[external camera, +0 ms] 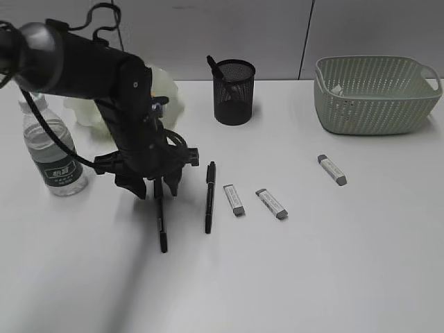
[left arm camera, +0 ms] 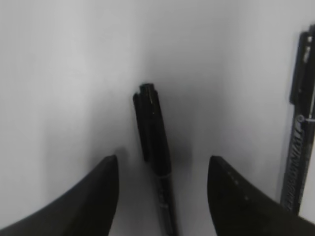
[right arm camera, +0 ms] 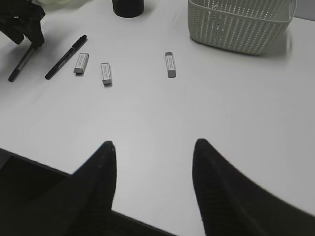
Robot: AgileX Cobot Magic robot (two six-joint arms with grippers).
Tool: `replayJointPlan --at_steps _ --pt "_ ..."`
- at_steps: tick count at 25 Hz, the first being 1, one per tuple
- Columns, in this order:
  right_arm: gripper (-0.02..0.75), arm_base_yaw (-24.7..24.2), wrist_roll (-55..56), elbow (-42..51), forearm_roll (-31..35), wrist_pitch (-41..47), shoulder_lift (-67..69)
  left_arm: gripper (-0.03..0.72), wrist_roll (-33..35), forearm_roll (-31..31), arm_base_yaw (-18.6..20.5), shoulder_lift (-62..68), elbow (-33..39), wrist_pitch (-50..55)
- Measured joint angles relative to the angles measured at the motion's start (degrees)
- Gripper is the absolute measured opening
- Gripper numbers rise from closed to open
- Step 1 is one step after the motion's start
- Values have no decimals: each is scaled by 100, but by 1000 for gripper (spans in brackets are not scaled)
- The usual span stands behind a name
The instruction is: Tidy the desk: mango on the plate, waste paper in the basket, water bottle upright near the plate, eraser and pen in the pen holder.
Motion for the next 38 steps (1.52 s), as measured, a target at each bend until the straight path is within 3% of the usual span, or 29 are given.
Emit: replayJointPlan --at_steps 3,15,20,26,30,34,38 --pt "403 0 0 0 0 0 0 396 -81 20 0 212 -178 36" --pt "403 0 0 0 -5 0 0 126 -113 295 0 383 -262 235" --pt "403 0 0 0 -5 0 0 113 -116 473 0 321 -258 -282" --pt "402 0 0 0 -11 -6 0 112 -116 1725 0 -523 -221 -2326" --pt "402 0 0 0 -17 -6 0 112 -116 2558 107 -793 -221 -4779" --pt "402 0 0 0 -17 -6 0 111 63 2256 418 -358 -221 -6878" --pt "402 0 0 0 -17 -6 0 111 825 1718 636 273 -221 -8554"
